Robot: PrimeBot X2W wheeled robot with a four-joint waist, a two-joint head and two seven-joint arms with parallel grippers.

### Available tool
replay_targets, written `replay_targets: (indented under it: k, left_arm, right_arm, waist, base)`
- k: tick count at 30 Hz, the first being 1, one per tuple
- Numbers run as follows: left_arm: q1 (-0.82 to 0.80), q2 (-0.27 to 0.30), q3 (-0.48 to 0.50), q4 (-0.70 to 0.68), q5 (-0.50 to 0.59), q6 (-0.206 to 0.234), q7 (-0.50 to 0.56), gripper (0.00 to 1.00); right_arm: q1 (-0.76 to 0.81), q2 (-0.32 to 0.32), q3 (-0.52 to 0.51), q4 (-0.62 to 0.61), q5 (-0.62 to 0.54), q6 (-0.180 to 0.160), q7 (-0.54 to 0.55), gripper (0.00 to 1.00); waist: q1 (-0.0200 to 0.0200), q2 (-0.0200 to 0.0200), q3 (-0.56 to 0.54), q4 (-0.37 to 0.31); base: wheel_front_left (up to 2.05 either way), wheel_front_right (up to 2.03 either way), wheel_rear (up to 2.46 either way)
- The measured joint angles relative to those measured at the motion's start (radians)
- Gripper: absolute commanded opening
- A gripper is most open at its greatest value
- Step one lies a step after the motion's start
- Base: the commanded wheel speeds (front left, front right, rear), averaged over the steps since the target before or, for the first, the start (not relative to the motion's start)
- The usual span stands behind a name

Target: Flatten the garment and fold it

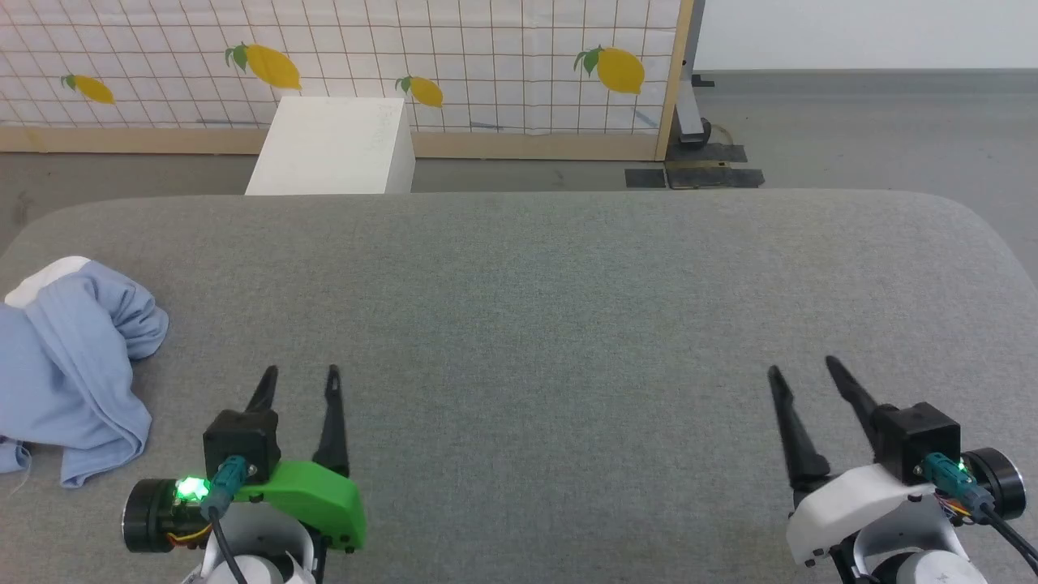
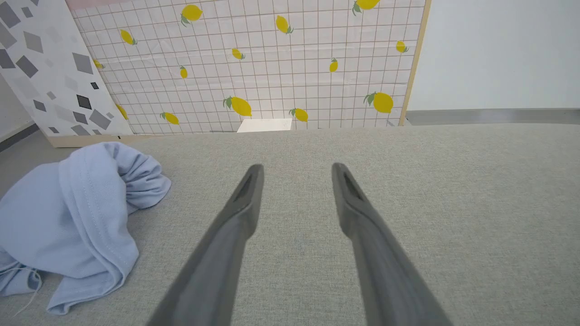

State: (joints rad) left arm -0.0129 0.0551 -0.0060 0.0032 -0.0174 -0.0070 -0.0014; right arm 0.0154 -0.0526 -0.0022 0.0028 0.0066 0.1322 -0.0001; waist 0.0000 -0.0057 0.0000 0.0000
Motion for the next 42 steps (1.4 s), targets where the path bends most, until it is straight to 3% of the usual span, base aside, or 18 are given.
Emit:
replay_targets:
  k: [16, 42]
  left_arm:
    - [-0.004, 0.001, -0.021, 0.035, -0.019, 0.014, -0.026, 1.00]
    - [-0.009, 0.009, -0.036, 0.076, -0.081, 0.062, -0.084, 1.00]
  right_arm:
    - [0.000, 0.000, -0.006, 0.008, 0.004, 0.000, -0.019, 1.00]
    - [0.000, 0.000, 0.004, 0.019, 0.008, 0.000, -0.046, 1.00]
  waist:
    - [0.0000, 0.0007, 0.001, 0.034]
    - [0.0000, 0.0020, 0.010, 0.208]
  base:
    - [0.00, 0.00, 0.00]
    - [0.00, 0.00, 0.00]
